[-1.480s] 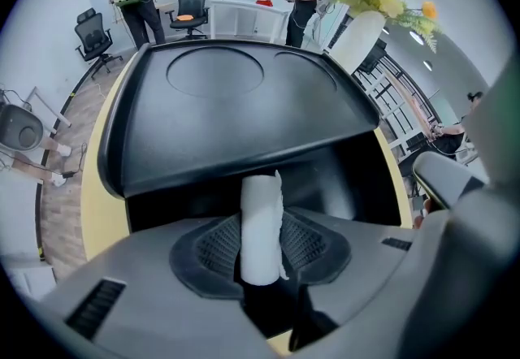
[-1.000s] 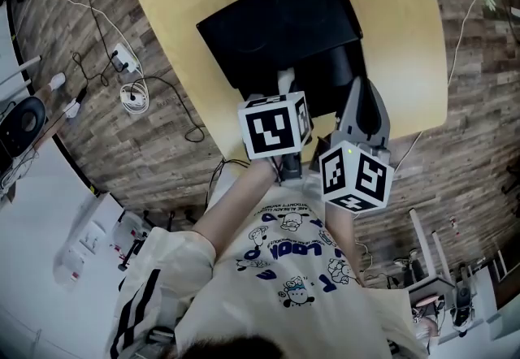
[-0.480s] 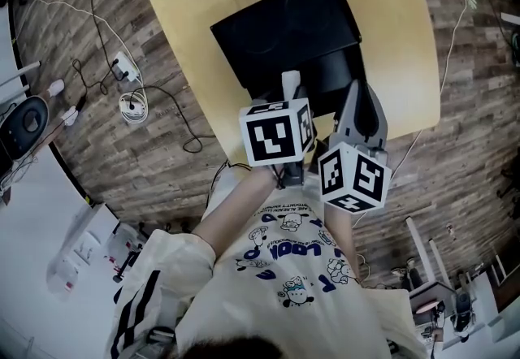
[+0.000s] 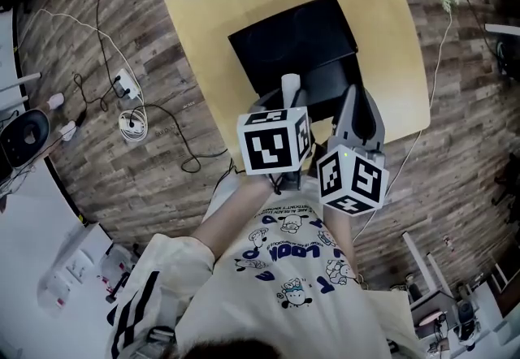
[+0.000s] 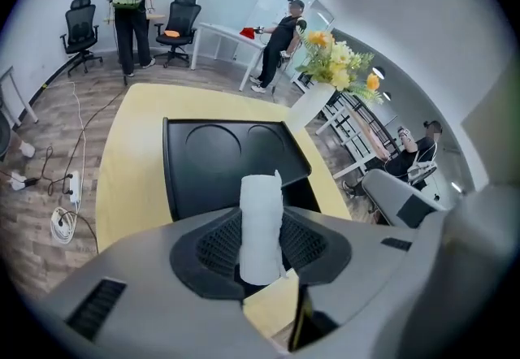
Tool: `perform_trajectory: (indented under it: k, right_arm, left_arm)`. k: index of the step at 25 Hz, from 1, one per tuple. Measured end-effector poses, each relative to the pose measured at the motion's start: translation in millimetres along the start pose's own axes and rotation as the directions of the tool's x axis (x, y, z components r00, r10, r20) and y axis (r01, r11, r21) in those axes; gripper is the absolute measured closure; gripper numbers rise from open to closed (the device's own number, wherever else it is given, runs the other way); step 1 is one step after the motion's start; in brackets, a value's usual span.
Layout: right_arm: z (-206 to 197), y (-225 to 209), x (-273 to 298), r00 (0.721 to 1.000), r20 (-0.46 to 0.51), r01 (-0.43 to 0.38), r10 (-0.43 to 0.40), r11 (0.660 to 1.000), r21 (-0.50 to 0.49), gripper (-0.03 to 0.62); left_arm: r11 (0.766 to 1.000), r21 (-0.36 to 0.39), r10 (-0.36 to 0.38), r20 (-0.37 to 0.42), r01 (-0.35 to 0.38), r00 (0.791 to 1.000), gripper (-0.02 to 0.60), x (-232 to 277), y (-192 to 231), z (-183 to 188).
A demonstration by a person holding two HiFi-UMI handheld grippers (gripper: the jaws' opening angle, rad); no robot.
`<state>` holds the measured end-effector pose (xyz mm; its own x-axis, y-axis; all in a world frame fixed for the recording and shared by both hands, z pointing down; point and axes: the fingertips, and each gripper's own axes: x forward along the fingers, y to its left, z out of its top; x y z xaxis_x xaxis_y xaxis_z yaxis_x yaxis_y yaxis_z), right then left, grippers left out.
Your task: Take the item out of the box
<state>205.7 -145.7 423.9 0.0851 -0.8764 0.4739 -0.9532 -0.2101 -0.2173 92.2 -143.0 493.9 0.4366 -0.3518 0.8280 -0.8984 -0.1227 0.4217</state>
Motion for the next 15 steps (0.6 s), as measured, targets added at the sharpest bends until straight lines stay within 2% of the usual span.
perform_trajectory:
  k: [5, 9, 15]
  right_arm:
    - [11, 18, -13, 0.999, 0.044, -0.001, 0.001, 1.0, -0.012, 0.551]
    - [23, 32, -25, 0.996, 0.09, -0.005, 0.007, 1.0, -0.021, 0.551]
    - [40, 49, -43, 0.989, 0.15, -0.004, 0.01, 0.999, -0.035, 0.551]
  left_arm:
    - [0.998, 0.059, -0.038, 0.109, 0.031, 0.993, 0.44, -28, -1, 20]
    - [0.991, 0.116, -0.084, 0.204, 0.061, 0.975, 0.44, -51, -5, 36]
    - [0.977, 0.197, -0.132, 0.298, 0.074, 0.945, 0.44, -84, -10, 51]
